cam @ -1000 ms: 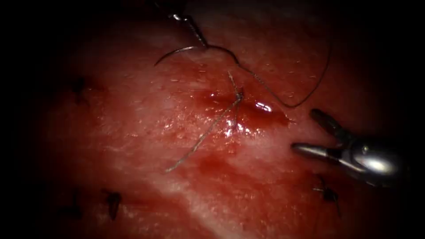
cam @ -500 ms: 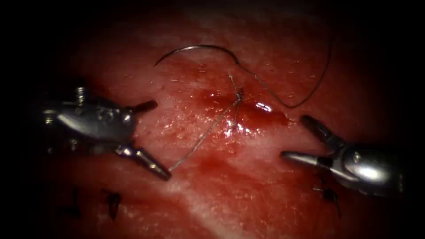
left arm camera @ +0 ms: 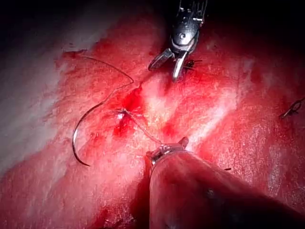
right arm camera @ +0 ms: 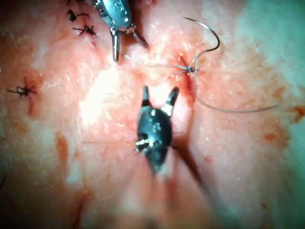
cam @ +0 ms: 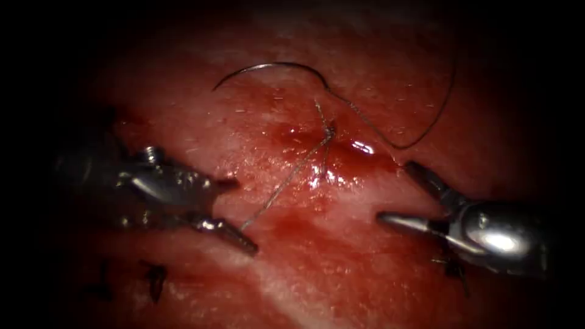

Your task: Wound Closure

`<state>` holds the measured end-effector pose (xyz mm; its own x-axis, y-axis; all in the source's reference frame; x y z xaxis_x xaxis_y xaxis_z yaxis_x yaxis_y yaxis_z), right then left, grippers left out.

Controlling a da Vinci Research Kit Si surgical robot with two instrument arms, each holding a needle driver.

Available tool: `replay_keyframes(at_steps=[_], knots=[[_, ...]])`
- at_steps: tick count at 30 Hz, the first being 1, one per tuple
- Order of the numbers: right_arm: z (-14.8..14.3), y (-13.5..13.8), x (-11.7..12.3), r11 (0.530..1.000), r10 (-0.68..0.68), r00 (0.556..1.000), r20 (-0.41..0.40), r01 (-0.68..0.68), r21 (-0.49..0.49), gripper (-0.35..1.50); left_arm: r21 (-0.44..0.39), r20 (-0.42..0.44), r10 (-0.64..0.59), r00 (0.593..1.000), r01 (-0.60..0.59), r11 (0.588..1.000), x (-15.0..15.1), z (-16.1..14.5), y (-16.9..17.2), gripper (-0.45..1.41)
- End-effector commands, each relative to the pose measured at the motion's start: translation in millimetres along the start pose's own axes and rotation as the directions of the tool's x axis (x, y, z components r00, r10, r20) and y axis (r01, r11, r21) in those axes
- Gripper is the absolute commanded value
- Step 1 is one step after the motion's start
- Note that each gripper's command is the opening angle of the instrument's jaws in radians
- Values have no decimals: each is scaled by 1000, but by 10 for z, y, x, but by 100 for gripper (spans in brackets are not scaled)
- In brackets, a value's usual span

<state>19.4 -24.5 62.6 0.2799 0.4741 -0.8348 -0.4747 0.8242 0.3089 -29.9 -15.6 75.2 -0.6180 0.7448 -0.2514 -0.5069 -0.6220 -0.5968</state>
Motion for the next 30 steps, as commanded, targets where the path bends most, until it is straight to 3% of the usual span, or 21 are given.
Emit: replay_keyframes(at_steps=[1,3,6,7,11,16,17,21,24,30], knots=[[7,-10,-5,1000,2,1000,0,-2,2,143,-11,4,7,1000,-7,1000,-5,11,4,37],[9,-12,-4,1000,2,1000,1,-2,7,143,-20,20,24,1000,-24,1000,-10,20,6,7],[10,-13,-3,1000,2,1000,3,-2,10,143,-28,28,38,999,-37,999,-13,24,7,-13],[11,-14,-3,1000,2,1000,0,-2,18,141,-33,32,46,998,-45,998,-14,25,6,-28],[15,-16,0,999,3,1000,-7,-3,36,140,-47,48,67,997,-64,997,-15,23,-1,-45],[24,-22,4,996,-26,1000,-13,27,84,131,-25,52,69,996,-68,997,-11,12,-6,-45],[37,-27,8,980,-140,990,8,138,143,131,-17,51,83,995,-82,996,-3,5,-6,-45],[71,-32,14,952,-214,977,-17,212,220,131,1,26,111,993,-111,994,18,-11,1,-45],[94,-38,16,920,-365,930,41,354,169,136,8,6,128,992,-128,992,33,-25,7,-45],[102,-35,20,810,-584,811,41,579,90,131,15,-13,139,990,-139,990,45,-39,14,-45]])
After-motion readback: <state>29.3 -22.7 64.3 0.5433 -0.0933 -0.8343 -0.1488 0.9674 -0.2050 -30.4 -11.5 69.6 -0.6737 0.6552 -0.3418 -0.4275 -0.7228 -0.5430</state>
